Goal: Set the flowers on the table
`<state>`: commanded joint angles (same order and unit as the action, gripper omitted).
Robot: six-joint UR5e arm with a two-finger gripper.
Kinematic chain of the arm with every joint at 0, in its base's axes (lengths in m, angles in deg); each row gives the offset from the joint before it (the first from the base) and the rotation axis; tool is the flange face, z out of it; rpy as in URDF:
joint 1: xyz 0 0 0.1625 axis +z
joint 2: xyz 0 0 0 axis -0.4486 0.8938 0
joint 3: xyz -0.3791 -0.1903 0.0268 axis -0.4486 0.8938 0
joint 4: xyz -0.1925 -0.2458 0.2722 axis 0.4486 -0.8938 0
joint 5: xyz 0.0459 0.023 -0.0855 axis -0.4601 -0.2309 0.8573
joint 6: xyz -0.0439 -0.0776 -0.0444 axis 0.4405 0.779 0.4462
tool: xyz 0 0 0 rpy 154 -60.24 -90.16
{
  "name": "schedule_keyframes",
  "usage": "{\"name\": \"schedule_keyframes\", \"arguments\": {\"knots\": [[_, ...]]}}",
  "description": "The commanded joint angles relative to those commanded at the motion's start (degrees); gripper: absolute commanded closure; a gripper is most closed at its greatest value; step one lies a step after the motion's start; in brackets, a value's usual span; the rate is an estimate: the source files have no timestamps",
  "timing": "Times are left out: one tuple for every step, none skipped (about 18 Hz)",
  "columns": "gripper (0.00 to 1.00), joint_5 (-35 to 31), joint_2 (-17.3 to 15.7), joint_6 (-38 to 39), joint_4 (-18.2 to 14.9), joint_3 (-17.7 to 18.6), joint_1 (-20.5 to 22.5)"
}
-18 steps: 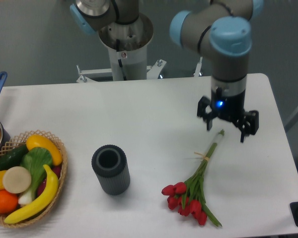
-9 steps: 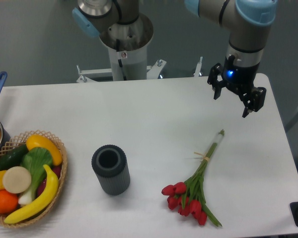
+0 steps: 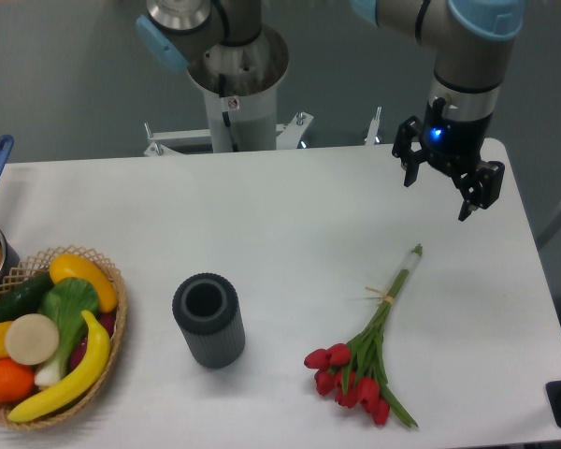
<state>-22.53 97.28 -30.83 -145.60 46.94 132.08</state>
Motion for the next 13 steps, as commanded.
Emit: {"name": "schedule_keyframes", "arguments": {"knots": [[0.0,0.0,0.0,0.0,0.0,0.0,0.0],[0.0,0.0,0.0,0.0,0.0,0.0,0.0],[0.0,0.1,0.0,0.0,0.1,0.0,0.0],[0.0,0.1,0.0,0.0,0.1,0.0,0.0],[0.0,0.1,0.0,0.1,0.1,0.0,0.0],[0.0,0.1,0.0,0.1,0.1,0.0,0.0],[0.0,0.1,0.0,0.1,0.1,0.0,0.0],[0.0,0.1,0.0,0.1,0.2,0.0,0.0],[0.0,0.1,0.0,0.1,0.2,0.0,0.0],[0.0,0.1,0.0,0.1,0.2,0.0,0.0],[0.0,0.1,0.0,0.1,0.2,0.0,0.0],[0.0,0.3,0.0,0.1,0.2,0.0,0.0],[0.0,0.5,0.1,0.1,0.2,0.0,0.1]]}}
